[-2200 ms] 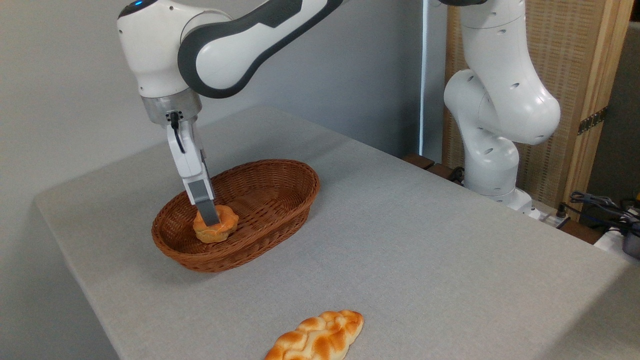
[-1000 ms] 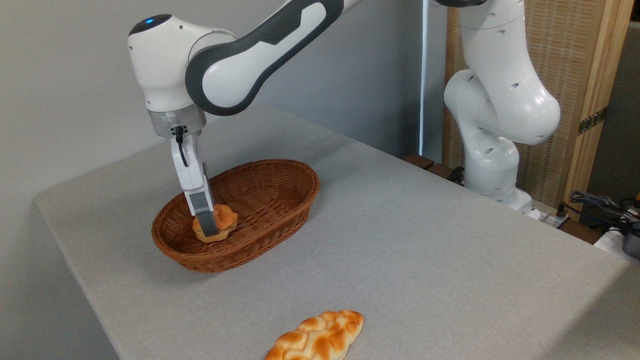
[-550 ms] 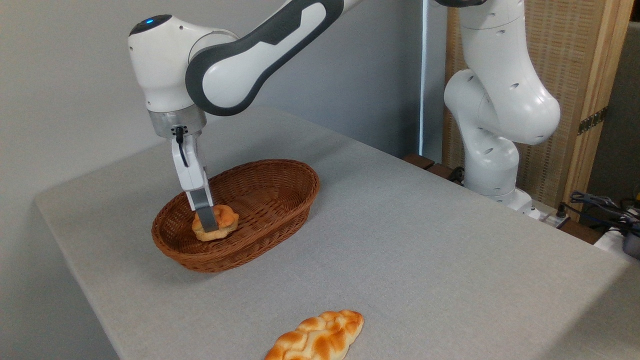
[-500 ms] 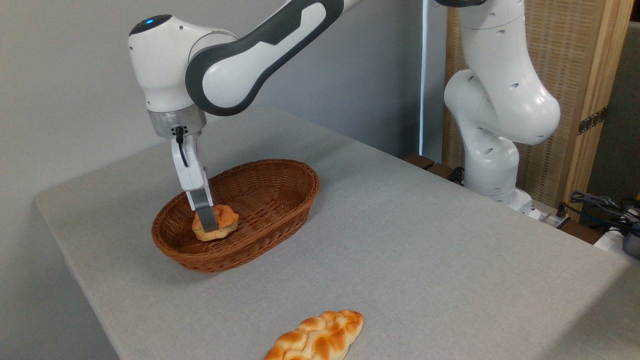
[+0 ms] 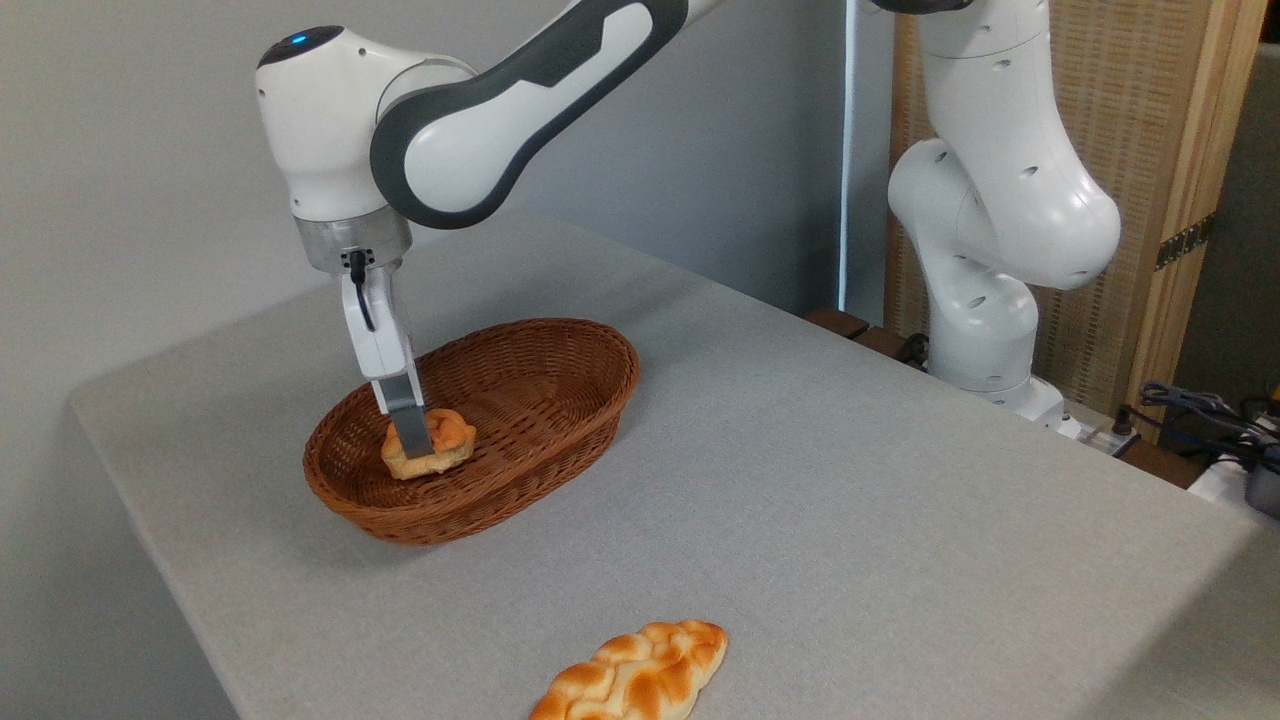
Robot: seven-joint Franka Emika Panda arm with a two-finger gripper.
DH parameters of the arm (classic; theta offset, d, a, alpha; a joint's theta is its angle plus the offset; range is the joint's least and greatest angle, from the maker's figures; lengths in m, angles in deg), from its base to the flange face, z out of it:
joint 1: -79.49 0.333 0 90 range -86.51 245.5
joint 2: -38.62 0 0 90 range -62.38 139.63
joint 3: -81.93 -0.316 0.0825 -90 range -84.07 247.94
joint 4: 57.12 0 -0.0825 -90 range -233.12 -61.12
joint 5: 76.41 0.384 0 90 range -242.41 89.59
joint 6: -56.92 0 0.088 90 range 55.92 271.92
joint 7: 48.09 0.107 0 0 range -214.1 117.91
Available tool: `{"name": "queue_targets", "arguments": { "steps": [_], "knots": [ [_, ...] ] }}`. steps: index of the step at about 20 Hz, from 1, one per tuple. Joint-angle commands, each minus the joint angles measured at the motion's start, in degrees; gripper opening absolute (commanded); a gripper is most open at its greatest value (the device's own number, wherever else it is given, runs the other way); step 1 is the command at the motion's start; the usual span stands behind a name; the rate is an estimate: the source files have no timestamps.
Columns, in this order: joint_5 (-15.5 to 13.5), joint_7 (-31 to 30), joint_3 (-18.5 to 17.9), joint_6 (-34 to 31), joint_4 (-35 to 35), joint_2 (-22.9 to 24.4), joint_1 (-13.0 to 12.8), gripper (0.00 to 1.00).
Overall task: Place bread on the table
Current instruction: 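Close the gripper fingers around the round bun, then lift the held bun up and out over the basket rim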
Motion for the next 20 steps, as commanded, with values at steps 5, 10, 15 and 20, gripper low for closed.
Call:
{"name": "queue_targets", "arguments": {
  "steps": [5, 10, 15, 20],
  "knots": [
    [-0.1, -0.6, -0.7, 0.0, 0.0, 2.5, 0.3, 0.31],
    [-0.4, -1.3, -0.8, -1.3, 0.1, 3.3, 0.4, 0.31],
    [-0.4, -3.9, -1.3, -5.9, 0.1, 6.4, 0.9, 0.32],
    [-0.4, -3.3, -5.4, -12.9, 0.0, 10.9, 0.9, 0.32]
  ]
}}
